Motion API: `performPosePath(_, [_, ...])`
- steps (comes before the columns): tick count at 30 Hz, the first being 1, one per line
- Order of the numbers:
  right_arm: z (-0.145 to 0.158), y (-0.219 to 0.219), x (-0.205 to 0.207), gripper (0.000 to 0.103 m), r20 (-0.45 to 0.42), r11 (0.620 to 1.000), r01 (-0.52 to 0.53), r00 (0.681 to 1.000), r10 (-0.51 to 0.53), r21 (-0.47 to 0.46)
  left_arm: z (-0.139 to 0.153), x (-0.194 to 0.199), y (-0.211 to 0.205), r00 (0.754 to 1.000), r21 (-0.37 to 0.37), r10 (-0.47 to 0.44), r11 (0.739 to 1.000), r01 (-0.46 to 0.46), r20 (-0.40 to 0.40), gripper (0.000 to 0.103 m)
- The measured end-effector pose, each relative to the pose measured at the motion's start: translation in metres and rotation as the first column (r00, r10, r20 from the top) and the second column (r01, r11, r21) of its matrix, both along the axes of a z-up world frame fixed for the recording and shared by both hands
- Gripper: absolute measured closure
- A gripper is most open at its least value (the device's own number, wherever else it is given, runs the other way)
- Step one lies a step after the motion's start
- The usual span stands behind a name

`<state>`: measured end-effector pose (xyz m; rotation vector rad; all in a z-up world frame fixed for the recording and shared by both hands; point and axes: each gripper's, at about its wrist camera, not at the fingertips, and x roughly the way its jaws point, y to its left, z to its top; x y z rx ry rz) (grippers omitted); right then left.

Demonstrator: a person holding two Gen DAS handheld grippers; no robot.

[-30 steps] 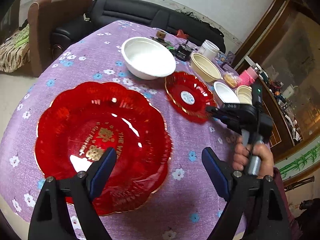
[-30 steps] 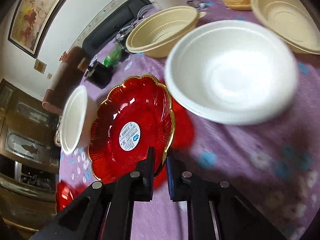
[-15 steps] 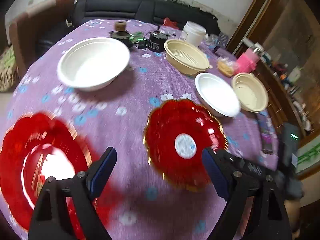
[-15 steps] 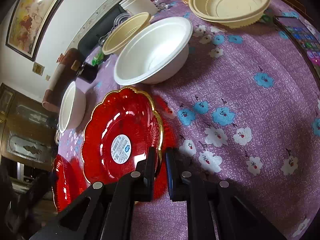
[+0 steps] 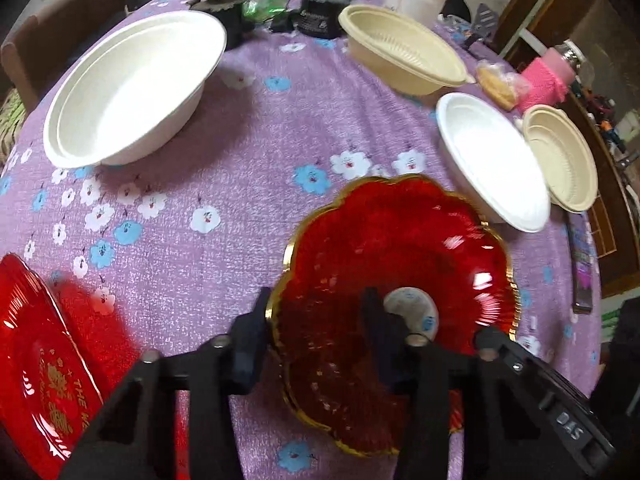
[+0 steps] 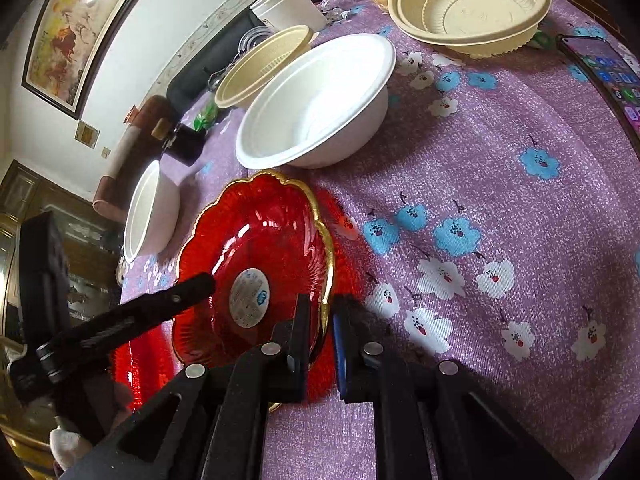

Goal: Organize plates and bowls
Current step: 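Carry the small red plate with both grippers onto the large red plate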

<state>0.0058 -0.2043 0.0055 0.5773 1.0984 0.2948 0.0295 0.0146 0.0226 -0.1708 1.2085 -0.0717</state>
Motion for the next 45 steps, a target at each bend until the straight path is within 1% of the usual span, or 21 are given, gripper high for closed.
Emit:
performPosePath(3, [0.000, -0.002, -0.002, 0.092, 0.009, 1.000, -0.001, 1.000, 0.001, -0.005, 0.000, -0.001, 0.001, 1.000, 0.008, 0.013, 1.000, -0.013, 0.008, 0.075])
performPosePath(6, [0.001, -0.003, -0.003, 0.093, 0.022, 1.000, -0.004, 1.000, 0.004, -0.016, 0.003, -0.008, 0.003, 1.000, -0.004, 0.010, 1.000, -0.010, 0.022, 0.078])
performPosePath(10, [0.007, -0.006, -0.009, 0.093, 0.049, 1.000, -0.002, 0.999, 0.003, -0.021, 0.013, -0.023, 0.004, 0.999, -0.020, 0.005, 1.000, -0.004, 0.052, 0.078])
performPosePath(16, [0.031, -0.004, -0.021, 0.093, 0.103, 0.999, -0.005, 0.995, 0.010, -0.051, 0.033, -0.046, 0.007, 0.994, -0.035, 0.007, 0.999, -0.004, 0.111, 0.078])
performPosePath(21, [0.051, 0.006, -0.033, 0.092, 0.135, 0.999, -0.026, 0.990, 0.032, -0.047, 0.058, -0.073, 0.025, 0.983, -0.052, 0.036, 0.998, -0.027, 0.180, 0.078])
performPosePath(23, [0.059, 0.017, -0.038, 0.092, 0.149, 0.998, -0.046, 0.987, 0.053, -0.049, 0.065, -0.080, 0.034, 0.978, -0.051, 0.050, 0.998, -0.041, 0.201, 0.078])
performPosePath(27, [0.071, 0.044, -0.046, 0.092, 0.165, 0.994, -0.096, 0.981, 0.102, -0.045, 0.080, -0.100, 0.064, 0.965, -0.059, 0.100, 0.994, -0.088, 0.242, 0.078])
performPosePath(32, [0.087, 0.093, -0.054, 0.092, 0.195, 0.983, -0.178, 0.963, 0.185, -0.050, 0.086, -0.122, 0.107, 0.950, -0.068, 0.178, 0.984, -0.166, 0.258, 0.078])
performPosePath(35, [0.089, 0.123, -0.055, 0.092, 0.200, 0.972, -0.227, 0.951, 0.234, -0.060, 0.083, -0.136, 0.136, 0.940, -0.074, 0.232, 0.973, -0.220, 0.251, 0.078])
performPosePath(39, [0.083, 0.162, -0.054, 0.092, 0.186, 0.955, -0.287, 0.937, 0.296, -0.072, 0.070, -0.148, 0.174, 0.928, -0.093, 0.306, 0.952, -0.292, 0.214, 0.078])
performPosePath(45, [0.062, 0.211, -0.055, 0.092, 0.148, 0.926, -0.356, 0.916, 0.372, -0.123, 0.048, -0.161, 0.210, 0.913, -0.088, 0.373, 0.928, -0.363, 0.167, 0.078])
